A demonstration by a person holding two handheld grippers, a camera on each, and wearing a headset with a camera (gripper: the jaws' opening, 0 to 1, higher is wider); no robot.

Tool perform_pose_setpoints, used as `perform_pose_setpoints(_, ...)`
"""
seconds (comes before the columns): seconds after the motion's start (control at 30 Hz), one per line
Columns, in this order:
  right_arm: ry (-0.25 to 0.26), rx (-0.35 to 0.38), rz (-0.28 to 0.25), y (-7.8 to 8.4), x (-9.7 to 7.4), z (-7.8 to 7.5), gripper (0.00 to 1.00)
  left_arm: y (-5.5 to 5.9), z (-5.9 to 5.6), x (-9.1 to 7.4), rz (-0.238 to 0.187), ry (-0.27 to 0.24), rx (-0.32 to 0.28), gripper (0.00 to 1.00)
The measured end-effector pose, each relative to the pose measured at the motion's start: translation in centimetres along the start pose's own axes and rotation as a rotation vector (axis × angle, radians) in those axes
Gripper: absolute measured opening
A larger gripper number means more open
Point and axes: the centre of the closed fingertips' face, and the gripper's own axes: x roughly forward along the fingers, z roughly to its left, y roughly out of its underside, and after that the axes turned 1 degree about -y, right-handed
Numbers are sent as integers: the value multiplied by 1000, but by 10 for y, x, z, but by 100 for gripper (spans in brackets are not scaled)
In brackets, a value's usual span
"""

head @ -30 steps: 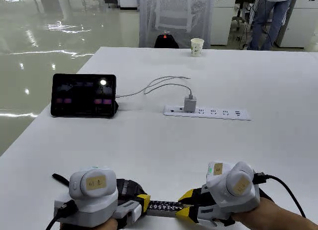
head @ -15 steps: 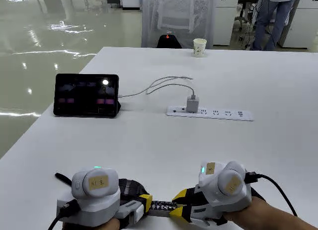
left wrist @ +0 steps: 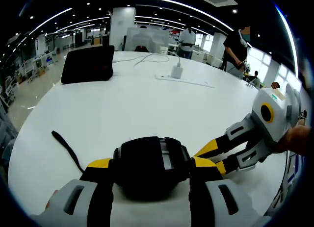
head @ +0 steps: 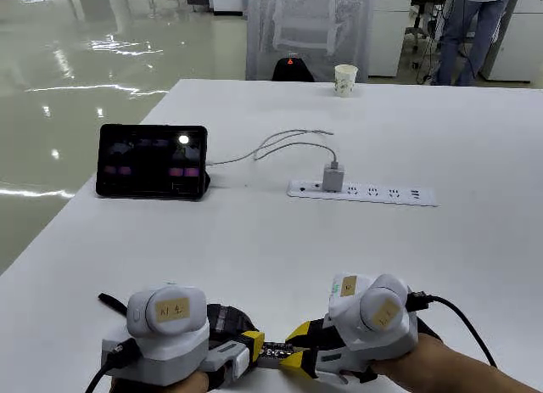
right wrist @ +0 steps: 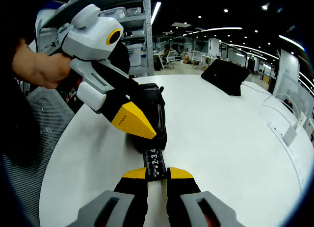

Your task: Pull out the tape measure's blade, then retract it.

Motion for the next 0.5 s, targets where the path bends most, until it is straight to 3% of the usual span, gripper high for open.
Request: perform_pose_setpoints(0.5, -12, -20, -2, -11, 14, 2, 10, 0, 0, 0, 3, 2, -4, 57)
